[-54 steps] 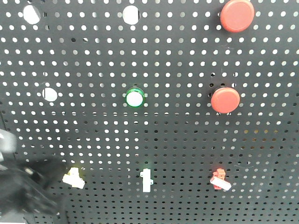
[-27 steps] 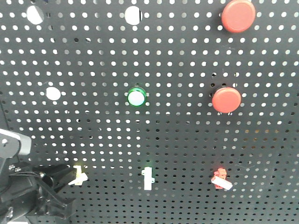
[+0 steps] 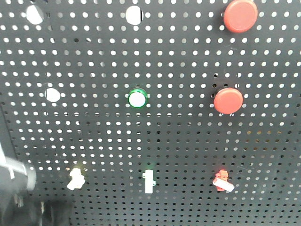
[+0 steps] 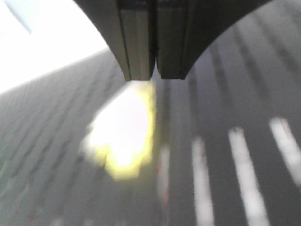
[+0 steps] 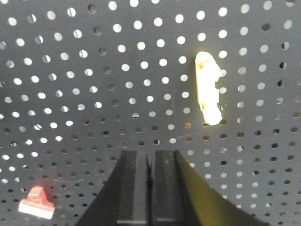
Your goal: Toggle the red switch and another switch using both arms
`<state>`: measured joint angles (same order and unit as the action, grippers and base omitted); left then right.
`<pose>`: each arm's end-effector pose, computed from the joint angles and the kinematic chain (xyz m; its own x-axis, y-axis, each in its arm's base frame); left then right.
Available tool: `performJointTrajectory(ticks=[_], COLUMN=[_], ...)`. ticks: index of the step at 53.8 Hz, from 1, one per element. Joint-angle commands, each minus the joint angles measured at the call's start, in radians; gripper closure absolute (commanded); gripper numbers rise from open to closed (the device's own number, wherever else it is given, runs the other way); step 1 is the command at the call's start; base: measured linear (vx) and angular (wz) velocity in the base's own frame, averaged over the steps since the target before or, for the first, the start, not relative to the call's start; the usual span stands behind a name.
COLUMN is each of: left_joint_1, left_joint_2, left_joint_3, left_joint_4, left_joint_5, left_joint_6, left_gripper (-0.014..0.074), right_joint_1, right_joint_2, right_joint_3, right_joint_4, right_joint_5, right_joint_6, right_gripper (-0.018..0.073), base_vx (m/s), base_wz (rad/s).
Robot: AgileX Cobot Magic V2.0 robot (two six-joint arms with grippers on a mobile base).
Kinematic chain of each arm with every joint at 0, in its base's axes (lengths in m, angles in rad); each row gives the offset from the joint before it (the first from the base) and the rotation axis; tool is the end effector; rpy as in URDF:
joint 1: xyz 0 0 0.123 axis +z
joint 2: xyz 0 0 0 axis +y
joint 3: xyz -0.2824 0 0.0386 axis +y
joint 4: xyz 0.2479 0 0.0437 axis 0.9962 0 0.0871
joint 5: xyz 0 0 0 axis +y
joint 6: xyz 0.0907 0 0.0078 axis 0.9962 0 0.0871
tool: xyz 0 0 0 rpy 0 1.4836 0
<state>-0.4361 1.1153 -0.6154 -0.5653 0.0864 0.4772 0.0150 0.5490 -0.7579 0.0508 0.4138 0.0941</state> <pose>0.2060 -0.1007 0.2706 -0.4612 0.1198 -0.8792 0.4208 0.9019 -0.0978 0.1030 0.0034 0.3867 -0.1207 0.1383 -0.9830 -0.0185 0.9898 0.1416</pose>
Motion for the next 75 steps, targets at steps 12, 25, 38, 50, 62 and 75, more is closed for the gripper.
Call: performJointTrajectory(ticks=[12, 25, 38, 50, 62, 75], left_joint_1=[-0.007, -0.007, -0.007, -0.007, -0.007, -0.007], left_joint_2=[-0.108, -0.278, -0.48, -0.614, -0.637, -0.637], left_joint_3=[-0.025, -0.015, 0.076, 0.143, 0.145, 0.145], left_joint_4=[-0.007, -0.002, -0.006, -0.006, -0.005, -0.006], left_joint_5=[-0.069, -0.028, -0.03, -0.012, 0.017, 0.017], left_joint_6=[-0.017, -0.013, -0.015, -0.016, -0.016, -0.016], left_gripper=[0.0594, 0.0594, 0.0594, 0.0594, 0.0594, 0.0594], right_joint_1=[-0.007, -0.007, -0.007, -0.007, 0.088, 0.196], right_joint_2=[0.01, 0.011, 0.099, 0.284, 0.449, 0.488], right_joint_3=[-0.031, -0.031, -0.031, -0.031, -0.031, -0.031], right_joint_4=[0.057, 0.304, 0.966, 1.398, 1.419, 1.426], right_joint_5=[-0.089, -0.07, 0.099, 0.189, 0.295, 0.129], right_joint_6=[0.004, -0.245, -1.015, -1.376, -1.433, -1.461], right_gripper=[0.0566, 0.0566, 0.0566, 0.0566, 0.0566, 0.0566], base_vx=[0.0, 0.0, 0.0, 0.0, 0.0, 0.0], base_wz=[0.0, 0.0, 0.0, 0.0, 0.0, 0.0])
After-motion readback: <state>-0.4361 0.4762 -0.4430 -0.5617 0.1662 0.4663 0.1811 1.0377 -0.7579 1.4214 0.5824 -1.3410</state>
